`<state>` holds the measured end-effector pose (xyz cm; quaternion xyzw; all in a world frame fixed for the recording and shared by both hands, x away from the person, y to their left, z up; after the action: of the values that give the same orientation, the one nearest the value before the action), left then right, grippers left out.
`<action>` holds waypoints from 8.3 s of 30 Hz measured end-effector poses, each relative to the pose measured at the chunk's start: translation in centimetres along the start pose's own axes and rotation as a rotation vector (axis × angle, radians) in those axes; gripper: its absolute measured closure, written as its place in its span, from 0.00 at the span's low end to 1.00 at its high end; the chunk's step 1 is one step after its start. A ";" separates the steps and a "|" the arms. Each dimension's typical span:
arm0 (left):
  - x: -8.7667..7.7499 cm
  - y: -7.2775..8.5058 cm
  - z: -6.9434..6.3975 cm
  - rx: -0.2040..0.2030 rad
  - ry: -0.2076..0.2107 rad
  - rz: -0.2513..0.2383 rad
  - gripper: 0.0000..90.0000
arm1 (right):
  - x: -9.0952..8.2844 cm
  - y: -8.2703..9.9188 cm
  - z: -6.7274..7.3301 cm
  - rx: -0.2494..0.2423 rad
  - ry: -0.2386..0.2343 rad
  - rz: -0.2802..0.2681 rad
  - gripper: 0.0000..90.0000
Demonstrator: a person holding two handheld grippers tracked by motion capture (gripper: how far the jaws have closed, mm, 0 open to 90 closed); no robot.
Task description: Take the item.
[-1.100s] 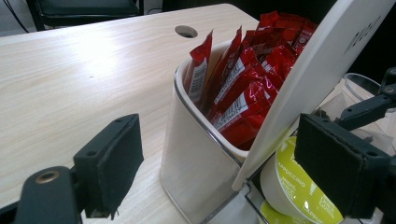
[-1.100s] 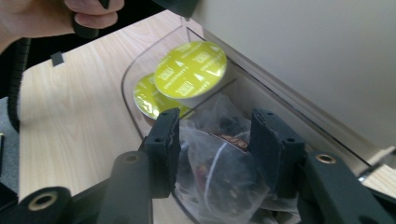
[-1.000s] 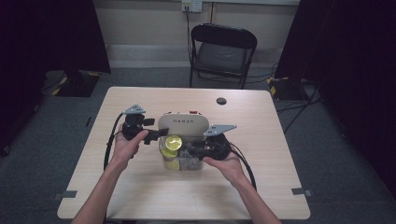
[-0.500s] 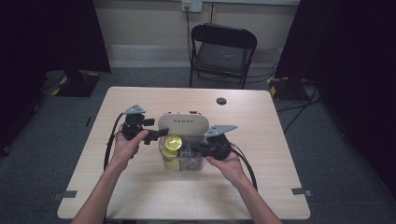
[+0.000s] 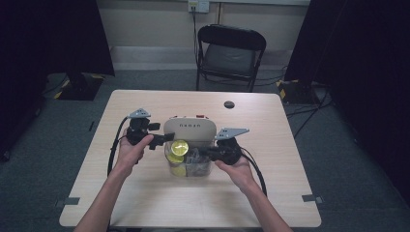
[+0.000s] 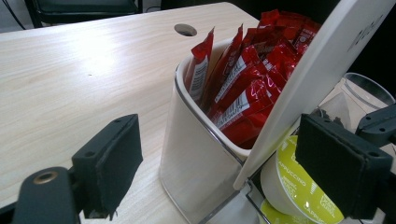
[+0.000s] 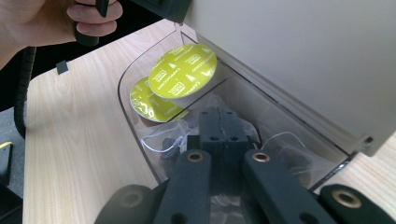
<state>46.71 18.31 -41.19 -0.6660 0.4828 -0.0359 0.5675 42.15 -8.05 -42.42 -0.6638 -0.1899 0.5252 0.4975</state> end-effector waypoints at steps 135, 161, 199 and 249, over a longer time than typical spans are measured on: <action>0.5 0.4 0.1 0.001 -0.010 0.027 0.13 | -12.2 4.3 -5.0 0.126 0.253 -0.092 1.00; 0.5 0.4 0.0 0.005 -0.015 0.026 0.14 | -10.6 5.7 -5.4 0.146 0.226 -0.031 1.00; 0.5 0.4 0.0 0.003 -0.012 0.027 0.14 | -11.4 6.1 -5.5 0.167 0.282 -0.033 0.74; -2.9 -0.8 1.1 -0.018 -0.030 -0.057 0.19 | -10.3 16.4 -6.9 0.231 0.545 0.279 0.17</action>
<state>46.29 21.00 -39.49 -0.6851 0.4552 -0.0379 0.5675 39.91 -26.29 -51.66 -0.7389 0.1037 0.4092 0.5252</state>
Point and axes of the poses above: each handheld gripper's, and its own axes: x roughly forward along the jaws, y roughly out of its underside, z roughly to its left, the point moved 3 cm from there along x, roughly forward along the jaws, and after that the axes turned 8 degrees about -x, right-handed, at the moved point
